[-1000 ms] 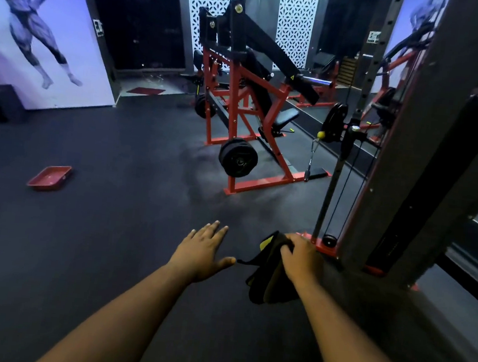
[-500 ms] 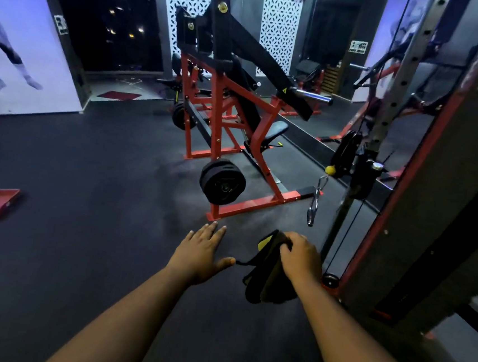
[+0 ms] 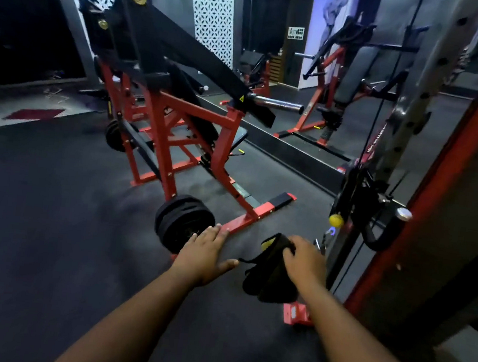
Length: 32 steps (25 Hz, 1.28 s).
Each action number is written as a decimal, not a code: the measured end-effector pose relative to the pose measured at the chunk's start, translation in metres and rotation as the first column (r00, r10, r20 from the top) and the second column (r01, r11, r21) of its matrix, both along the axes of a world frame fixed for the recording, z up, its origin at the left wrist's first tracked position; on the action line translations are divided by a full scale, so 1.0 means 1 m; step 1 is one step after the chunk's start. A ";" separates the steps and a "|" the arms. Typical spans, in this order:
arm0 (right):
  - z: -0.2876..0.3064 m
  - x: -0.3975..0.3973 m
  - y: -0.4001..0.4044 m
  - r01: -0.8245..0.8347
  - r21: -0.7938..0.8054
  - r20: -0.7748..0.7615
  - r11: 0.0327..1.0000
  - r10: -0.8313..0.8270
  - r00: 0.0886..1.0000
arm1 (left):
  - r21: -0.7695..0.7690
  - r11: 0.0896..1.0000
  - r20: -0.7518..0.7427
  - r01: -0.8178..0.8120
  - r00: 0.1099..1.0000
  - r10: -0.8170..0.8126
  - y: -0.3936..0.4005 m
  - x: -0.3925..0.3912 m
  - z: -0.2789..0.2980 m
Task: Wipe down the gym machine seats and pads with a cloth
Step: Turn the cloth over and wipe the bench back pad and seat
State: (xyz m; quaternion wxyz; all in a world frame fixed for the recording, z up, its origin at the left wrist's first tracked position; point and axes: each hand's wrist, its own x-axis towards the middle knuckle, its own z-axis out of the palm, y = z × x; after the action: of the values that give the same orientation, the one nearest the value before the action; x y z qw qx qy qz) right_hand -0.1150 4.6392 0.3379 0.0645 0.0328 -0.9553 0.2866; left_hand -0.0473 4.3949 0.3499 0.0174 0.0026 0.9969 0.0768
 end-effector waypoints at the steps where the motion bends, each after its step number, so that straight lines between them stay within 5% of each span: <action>1: -0.004 -0.033 -0.007 0.006 -0.009 0.004 1.000 -0.006 1.000 | 0.002 1.000 -0.012 0.007 1.000 -0.007 -0.007 -0.037 -0.001; 8: -0.023 -0.240 -0.030 0.084 -0.092 0.086 0.992 -0.076 0.993 | -0.058 0.997 0.045 0.058 0.997 -0.055 -0.026 -0.251 -0.012; 17: -0.032 -0.474 -0.034 0.382 -0.143 0.131 0.913 -0.366 0.922 | -0.002 0.977 0.071 0.215 0.974 -0.215 -0.022 -0.537 -0.041; 25: -0.033 -0.641 0.011 0.660 -0.027 0.181 0.751 -0.645 0.742 | 0.014 0.843 0.102 0.538 0.838 -0.537 0.032 -0.789 -0.062; 32: -0.025 -0.774 0.064 0.702 0.043 0.127 0.710 -0.701 0.701 | 0.079 0.789 0.124 0.609 0.779 -0.614 0.094 -0.931 -0.075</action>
State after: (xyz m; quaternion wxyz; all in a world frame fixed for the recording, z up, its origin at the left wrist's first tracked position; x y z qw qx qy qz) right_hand -0.8889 4.7035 0.3129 0.1047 -0.3527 -0.8968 0.2459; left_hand -0.9781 4.4893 0.2752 0.1128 0.3206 0.9367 0.0842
